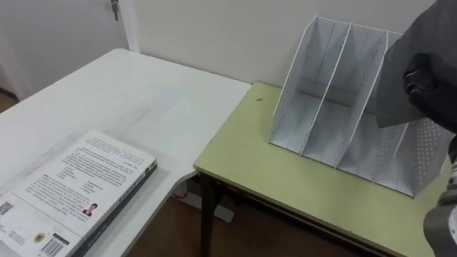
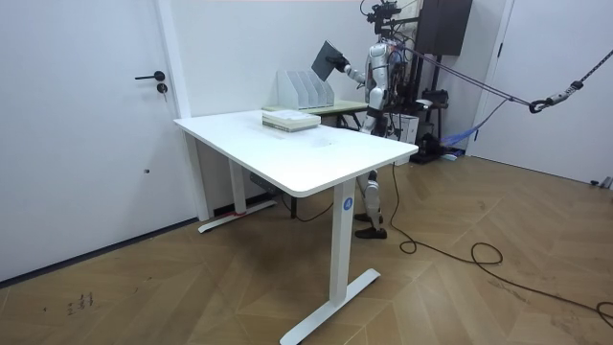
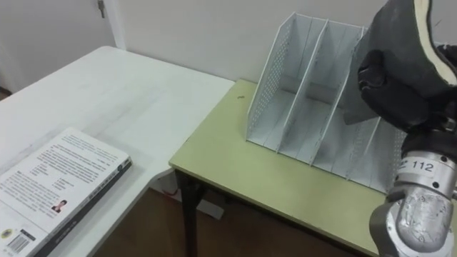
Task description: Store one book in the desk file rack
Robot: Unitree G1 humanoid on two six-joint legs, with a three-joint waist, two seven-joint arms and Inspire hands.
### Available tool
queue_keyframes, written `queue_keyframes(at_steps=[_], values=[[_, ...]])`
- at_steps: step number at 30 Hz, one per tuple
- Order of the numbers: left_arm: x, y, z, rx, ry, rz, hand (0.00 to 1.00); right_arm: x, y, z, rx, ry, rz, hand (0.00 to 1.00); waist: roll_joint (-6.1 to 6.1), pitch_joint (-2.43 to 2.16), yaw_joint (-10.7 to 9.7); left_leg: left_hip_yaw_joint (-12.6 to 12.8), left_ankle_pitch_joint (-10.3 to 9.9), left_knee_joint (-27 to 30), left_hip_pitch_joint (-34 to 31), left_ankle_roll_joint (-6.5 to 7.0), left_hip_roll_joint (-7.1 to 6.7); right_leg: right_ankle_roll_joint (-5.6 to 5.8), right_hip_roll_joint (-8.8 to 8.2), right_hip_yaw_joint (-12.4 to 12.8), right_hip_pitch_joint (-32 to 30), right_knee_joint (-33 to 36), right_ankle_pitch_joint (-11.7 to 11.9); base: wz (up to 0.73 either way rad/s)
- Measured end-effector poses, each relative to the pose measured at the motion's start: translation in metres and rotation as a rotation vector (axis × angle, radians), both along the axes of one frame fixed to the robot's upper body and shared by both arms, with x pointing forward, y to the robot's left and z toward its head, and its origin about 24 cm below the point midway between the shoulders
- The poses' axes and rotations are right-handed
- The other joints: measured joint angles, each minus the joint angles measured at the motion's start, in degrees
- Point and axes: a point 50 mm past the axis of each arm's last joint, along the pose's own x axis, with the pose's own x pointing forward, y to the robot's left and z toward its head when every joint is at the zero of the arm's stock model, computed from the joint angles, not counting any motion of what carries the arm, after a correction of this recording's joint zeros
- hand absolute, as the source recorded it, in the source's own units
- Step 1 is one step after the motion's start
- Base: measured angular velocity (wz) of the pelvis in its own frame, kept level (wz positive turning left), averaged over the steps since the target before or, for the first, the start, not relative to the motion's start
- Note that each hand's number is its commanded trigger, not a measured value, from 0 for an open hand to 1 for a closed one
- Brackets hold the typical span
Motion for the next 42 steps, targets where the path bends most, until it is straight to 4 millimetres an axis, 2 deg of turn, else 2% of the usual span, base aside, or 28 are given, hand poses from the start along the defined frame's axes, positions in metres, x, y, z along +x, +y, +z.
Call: queue_keyframes(at_steps=[8, 17, 22, 25, 29, 36, 42], values=[[0.001, 0.000, 0.000, -0.003, 0.005, 0.004, 0.00, 0.006, -0.007, -0.011, 0.026, 0.049, -0.040, 1.00, -0.08, 0.03, -0.02, -0.76, 0.00, 0.01, -0.35, 0.00, -0.09, 0.00, 0.00, -0.21, -0.12, -0.26, 0.00, 0.00], [0.001, -0.002, -0.001, 0.006, 0.010, 0.012, 0.00, 0.014, -0.017, -0.003, 0.032, 0.033, -0.083, 1.00, -0.18, -0.05, -0.10, -2.31, 0.03, 0.65, -0.70, 0.01, -0.18, -0.04, -0.23, -1.55, 0.27, -0.92, 0.03, 0.07], [0.001, -0.002, -0.001, 0.012, 0.012, 0.014, 0.00, 0.020, -0.023, 0.012, -0.018, 0.008, -0.096, 1.00, -0.33, 0.06, -0.11, -2.37, 0.04, 1.31, -0.70, 0.01, -0.15, -0.13, -0.24, -1.59, 0.64, -1.04, 0.07, 0.00], [0.002, 0.000, -0.001, 0.016, 0.013, 0.015, 0.00, 0.019, -0.026, 0.014, -0.026, 0.001, -0.115, 1.00, -0.85, 0.31, 0.01, -2.37, 0.04, 1.61, -0.65, 0.00, -0.17, -0.20, -0.21, -1.59, 0.79, -1.59, 0.10, 0.01], [0.003, 0.001, 0.000, 0.022, 0.016, 0.000, 0.00, 0.017, -0.031, 0.017, -0.020, -0.008, -0.140, 1.00, -0.97, 0.37, 0.12, -2.47, 0.02, 1.76, -0.69, -0.02, -0.14, -0.24, -0.11, -1.53, 0.73, -1.86, 0.18, 0.00], [0.004, 0.002, 0.000, 0.023, 0.021, 0.000, 0.00, 0.027, -0.040, 0.023, -0.016, -0.013, -0.193, 1.00, -0.98, 0.05, 0.14, -2.67, 0.04, 1.66, -0.92, -0.04, -0.19, -0.34, -0.03, -1.60, 0.91, -1.59, 0.37, 0.00], [0.007, 0.003, 0.000, 0.036, 0.020, -0.024, 0.00, 0.033, -0.044, 0.017, -0.001, 0.021, -0.211, 1.00, -1.54, -0.03, 0.37, -5.50, 0.05, 1.68, -0.74, -0.04, -0.27, -0.39, -0.05, -1.81, 1.42, -1.85, 0.40, 0.01]])
